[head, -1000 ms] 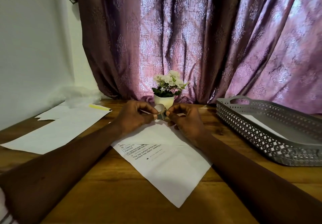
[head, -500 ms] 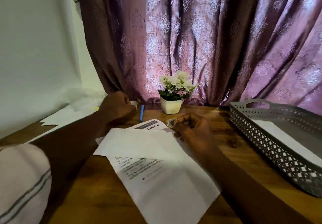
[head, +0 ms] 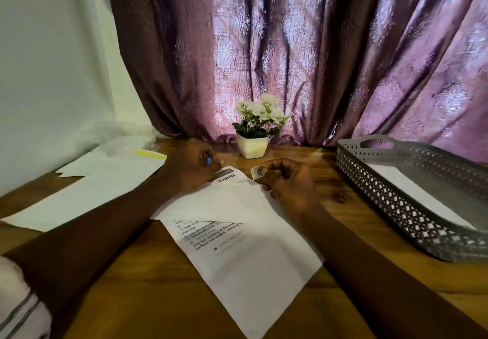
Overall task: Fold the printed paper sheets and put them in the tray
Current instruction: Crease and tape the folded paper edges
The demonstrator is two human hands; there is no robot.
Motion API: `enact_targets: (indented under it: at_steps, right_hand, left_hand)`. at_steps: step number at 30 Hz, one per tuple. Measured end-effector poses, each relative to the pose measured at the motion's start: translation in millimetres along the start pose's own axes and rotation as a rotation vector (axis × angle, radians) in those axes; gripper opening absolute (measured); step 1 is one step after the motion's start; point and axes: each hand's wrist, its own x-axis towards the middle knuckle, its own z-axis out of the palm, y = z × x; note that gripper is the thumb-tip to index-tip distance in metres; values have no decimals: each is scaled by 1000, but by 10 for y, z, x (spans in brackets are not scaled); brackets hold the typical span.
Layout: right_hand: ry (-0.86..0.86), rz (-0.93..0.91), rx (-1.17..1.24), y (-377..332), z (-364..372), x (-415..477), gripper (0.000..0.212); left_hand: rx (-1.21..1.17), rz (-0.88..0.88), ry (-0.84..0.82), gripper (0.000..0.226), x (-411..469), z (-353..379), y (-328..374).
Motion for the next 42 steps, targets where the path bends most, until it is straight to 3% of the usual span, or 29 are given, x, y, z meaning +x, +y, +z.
enact_targets:
  at_steps: [5,8,13,19,26,30,42]
  right_hand:
    - [-8,-49,-63,-29,-12,-35,9]
    - [-21,-68,-80,-97,-54,-79,15]
    - [-47,-189,-463,-131,-229,-8,20]
    - [-128,-114,-681,-133,-451,94,10]
    - [-95,-67,-735,-127,-516,147,17]
    - [-105,-37,-739,-75,-584,164,9]
    - [-68,-92,-822,-19,-547,101,10]
  left_hand:
    - [97,204,-113,20,-101,-12,181]
    - [9,245,-132,15,-237,-4,418]
    - [-31,310,-164,19,-413,146,485]
    - [-88,280,-188,17,-354,219,355]
    - [-108,287,-171,15,-291,299,290]
    - [-136,269,-186,17,-277,321,272]
    - [-111,253,-217,23,-286,300,256]
